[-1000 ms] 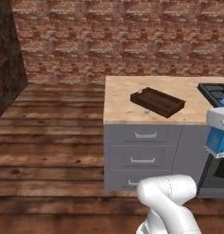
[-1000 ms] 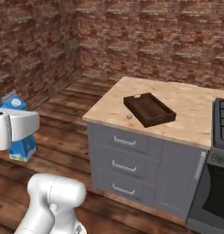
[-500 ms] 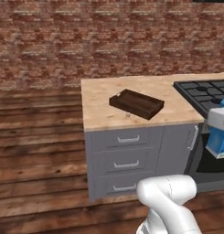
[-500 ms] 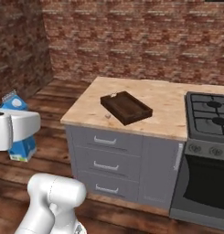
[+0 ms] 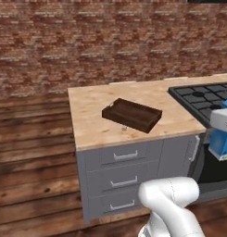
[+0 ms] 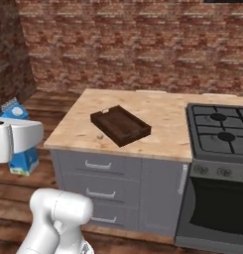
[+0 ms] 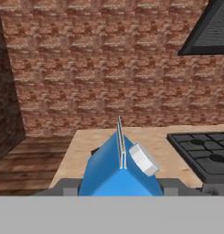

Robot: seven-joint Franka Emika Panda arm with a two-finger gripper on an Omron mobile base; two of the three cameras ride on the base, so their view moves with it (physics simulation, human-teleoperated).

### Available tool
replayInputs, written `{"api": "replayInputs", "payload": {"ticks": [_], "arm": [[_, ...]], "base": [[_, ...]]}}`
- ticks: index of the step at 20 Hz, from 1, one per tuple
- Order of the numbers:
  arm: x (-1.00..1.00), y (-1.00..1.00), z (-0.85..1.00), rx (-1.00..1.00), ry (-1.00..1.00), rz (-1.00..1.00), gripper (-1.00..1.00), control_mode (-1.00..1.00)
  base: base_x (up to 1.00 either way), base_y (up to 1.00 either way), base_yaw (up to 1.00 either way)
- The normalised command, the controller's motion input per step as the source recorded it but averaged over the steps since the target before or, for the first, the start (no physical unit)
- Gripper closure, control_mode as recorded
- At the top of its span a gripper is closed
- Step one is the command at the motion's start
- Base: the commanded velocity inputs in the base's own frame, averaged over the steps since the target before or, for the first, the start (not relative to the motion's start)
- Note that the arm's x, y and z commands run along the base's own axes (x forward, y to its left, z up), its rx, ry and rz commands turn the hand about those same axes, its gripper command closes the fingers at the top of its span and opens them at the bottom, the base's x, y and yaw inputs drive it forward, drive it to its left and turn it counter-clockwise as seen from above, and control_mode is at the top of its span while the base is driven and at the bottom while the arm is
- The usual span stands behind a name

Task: Take out the milk from the fridge and place it on the tray on the counter. Then take the sugar cube near the tray and place it in the tray.

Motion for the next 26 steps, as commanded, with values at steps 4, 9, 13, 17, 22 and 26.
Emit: {"api": "replayInputs", "payload": {"ticks": [4,9,13,17,22,26], "arm": [[0.0,0.0,0.0,0.0,0.0,0.0,1.0,1.0],[0.0,0.0,0.0,0.0,0.0,0.0,1.0,1.0],[0.0,0.0,0.0,0.0,0.0,0.0,1.0,1.0],[0.0,0.0,0.0,0.0,0.0,0.0,1.0,1.0],[0.0,0.0,0.0,0.0,0.0,0.0,1.0,1.0],[0.0,0.0,0.0,0.0,0.0,0.0,1.0,1.0]], "base": [[0.36,0.2,-0.03],[0.58,0.27,0.0],[0.9,0.12,0.0],[0.55,0.0,0.0],[0.17,-0.01,0.0],[0.28,-0.22,0.08]]}}
